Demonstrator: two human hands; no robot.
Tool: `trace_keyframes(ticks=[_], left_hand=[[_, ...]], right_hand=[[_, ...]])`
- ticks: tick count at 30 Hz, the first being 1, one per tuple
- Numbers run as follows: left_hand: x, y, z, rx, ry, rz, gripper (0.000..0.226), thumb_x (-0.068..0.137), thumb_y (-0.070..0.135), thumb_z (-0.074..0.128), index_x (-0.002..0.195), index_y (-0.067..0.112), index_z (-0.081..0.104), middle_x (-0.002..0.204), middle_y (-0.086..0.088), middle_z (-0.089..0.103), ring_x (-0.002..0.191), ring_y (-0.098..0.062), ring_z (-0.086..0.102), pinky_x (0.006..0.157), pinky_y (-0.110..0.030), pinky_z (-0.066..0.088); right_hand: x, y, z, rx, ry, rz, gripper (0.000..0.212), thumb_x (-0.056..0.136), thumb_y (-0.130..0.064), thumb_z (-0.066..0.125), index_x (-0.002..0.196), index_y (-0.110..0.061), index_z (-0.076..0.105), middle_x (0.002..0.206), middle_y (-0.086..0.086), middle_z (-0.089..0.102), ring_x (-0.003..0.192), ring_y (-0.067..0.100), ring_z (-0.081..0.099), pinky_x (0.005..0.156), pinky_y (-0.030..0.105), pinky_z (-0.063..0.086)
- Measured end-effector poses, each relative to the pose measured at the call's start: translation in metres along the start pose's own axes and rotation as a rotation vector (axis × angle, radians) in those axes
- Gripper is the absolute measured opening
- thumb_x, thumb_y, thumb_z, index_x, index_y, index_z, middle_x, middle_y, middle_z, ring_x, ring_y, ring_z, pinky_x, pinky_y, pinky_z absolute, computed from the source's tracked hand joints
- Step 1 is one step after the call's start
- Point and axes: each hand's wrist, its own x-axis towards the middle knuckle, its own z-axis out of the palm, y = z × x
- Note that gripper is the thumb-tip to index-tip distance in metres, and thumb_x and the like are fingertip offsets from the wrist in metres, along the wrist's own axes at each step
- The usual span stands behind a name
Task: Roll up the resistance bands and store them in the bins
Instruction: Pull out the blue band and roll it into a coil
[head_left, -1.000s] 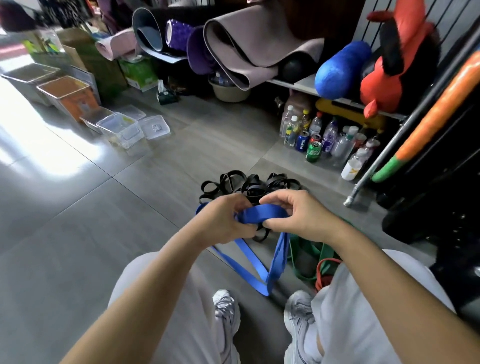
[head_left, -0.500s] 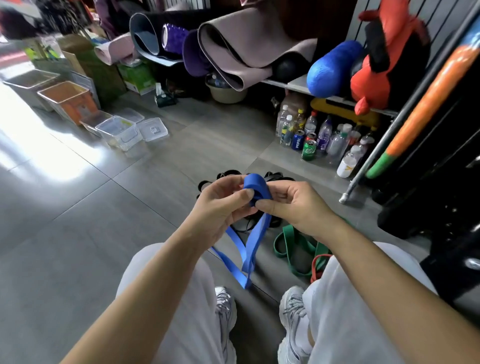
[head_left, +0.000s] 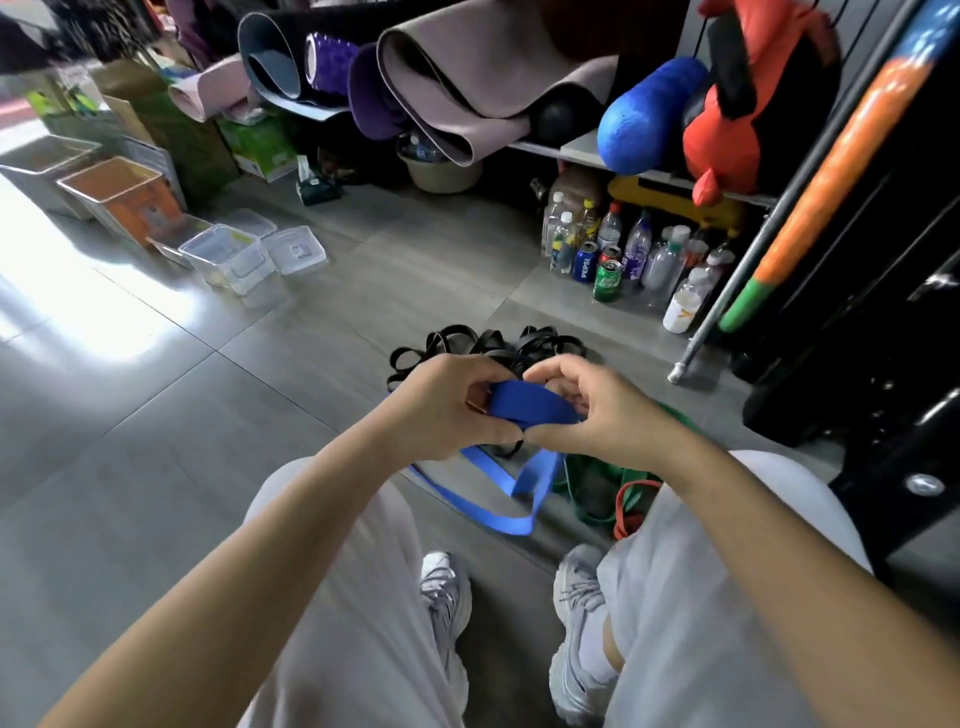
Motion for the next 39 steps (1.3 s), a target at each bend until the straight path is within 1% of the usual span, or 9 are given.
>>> trace_keyframes(ticks=[4,9,13,18,22,25,29,33,39], left_hand=[[-0.024,-0.011,0.010,-0.373,-0.007,-0.036,0.033,0.070,-0.004,0.076,0.088,0.023,0.066,0.073,0.010,0.070,0.069,-0.002,0.064,0.066,-0.015,0.049],[-0.043,-0.019,0.037,-0.896,0.043,-0.034,0.034,0.066,0.008,0.073,0.100,0.005,0.069,0.091,-0.010,0.071,0.085,-0.022,0.065,0.080,-0.032,0.051],[-0.052,-0.017,0.051,-1.078,0.034,-0.060,0.038,0.072,0.000,0.065,0.110,-0.003,0.062,0.093,-0.011,0.070,0.089,-0.022,0.065,0.085,-0.030,0.053],[-0.059,-0.018,0.048,-1.053,0.016,-0.098,0.037,0.071,0.001,0.065,0.108,0.000,0.062,0.092,-0.009,0.069,0.088,-0.022,0.064,0.085,-0.030,0.054],[-0.061,-0.010,0.046,-1.042,0.043,-0.056,0.030,0.072,-0.001,0.064,0.101,0.002,0.064,0.087,-0.007,0.071,0.083,-0.019,0.066,0.079,-0.027,0.054],[-0.061,-0.006,0.052,-1.135,0.067,-0.065,0.030,0.072,-0.001,0.064,0.102,0.001,0.063,0.085,-0.008,0.070,0.081,-0.019,0.067,0.077,-0.025,0.053],[-0.061,-0.009,0.057,-1.174,0.096,-0.092,0.032,0.068,-0.004,0.068,0.099,0.000,0.062,0.083,-0.008,0.070,0.078,-0.019,0.068,0.074,-0.023,0.054],[-0.064,-0.013,0.053,-1.141,0.092,-0.119,0.037,0.066,-0.006,0.068,0.103,-0.002,0.063,0.087,-0.008,0.071,0.081,-0.020,0.070,0.076,-0.023,0.054],[-0.065,-0.014,0.054,-1.261,0.138,-0.109,0.031,0.069,-0.008,0.065,0.100,-0.001,0.063,0.082,-0.008,0.072,0.078,-0.018,0.070,0.074,-0.021,0.054]], right_hand=[[-0.026,0.022,0.018,0.019,0.022,-0.002,0.026,0.076,-0.007,0.076,0.097,-0.019,0.069,0.096,0.003,0.072,0.091,0.020,0.067,0.088,0.034,0.050],[-0.047,0.029,0.047,0.501,0.150,-0.098,0.028,0.079,0.010,0.063,0.097,-0.012,0.064,0.082,-0.011,0.071,0.079,0.001,0.063,0.074,0.016,0.049],[-0.055,0.022,0.053,0.563,0.247,-0.169,0.027,0.078,0.002,0.067,0.101,-0.014,0.065,0.088,-0.008,0.073,0.084,0.004,0.065,0.076,0.018,0.050],[-0.059,0.016,0.044,0.343,0.235,-0.146,0.025,0.076,-0.013,0.073,0.088,-0.034,0.072,0.079,-0.001,0.067,0.074,0.013,0.058,0.070,0.028,0.050],[-0.063,0.013,0.041,0.325,0.181,-0.091,0.020,0.074,-0.017,0.078,0.091,-0.025,0.070,0.084,0.016,0.067,0.075,0.020,0.058,0.073,0.047,0.051],[-0.066,0.010,0.043,0.328,0.244,-0.111,0.018,0.074,-0.020,0.077,0.089,-0.021,0.068,0.076,0.006,0.063,0.069,0.015,0.056,0.065,0.035,0.049],[-0.070,0.005,0.032,0.344,0.251,-0.105,0.024,0.073,-0.011,0.076,0.092,-0.023,0.069,0.083,0.000,0.070,0.077,0.011,0.061,0.075,0.031,0.051],[-0.071,-0.005,0.017,0.289,0.227,-0.147,0.029,0.070,-0.006,0.076,0.091,-0.025,0.068,0.077,-0.013,0.070,0.073,0.002,0.062,0.071,0.015,0.050],[-0.069,0.009,0.041,0.392,0.264,-0.100,0.028,0.064,-0.018,0.082,0.087,-0.027,0.070,0.080,-0.006,0.069,0.076,0.009,0.060,0.072,0.021,0.051]])
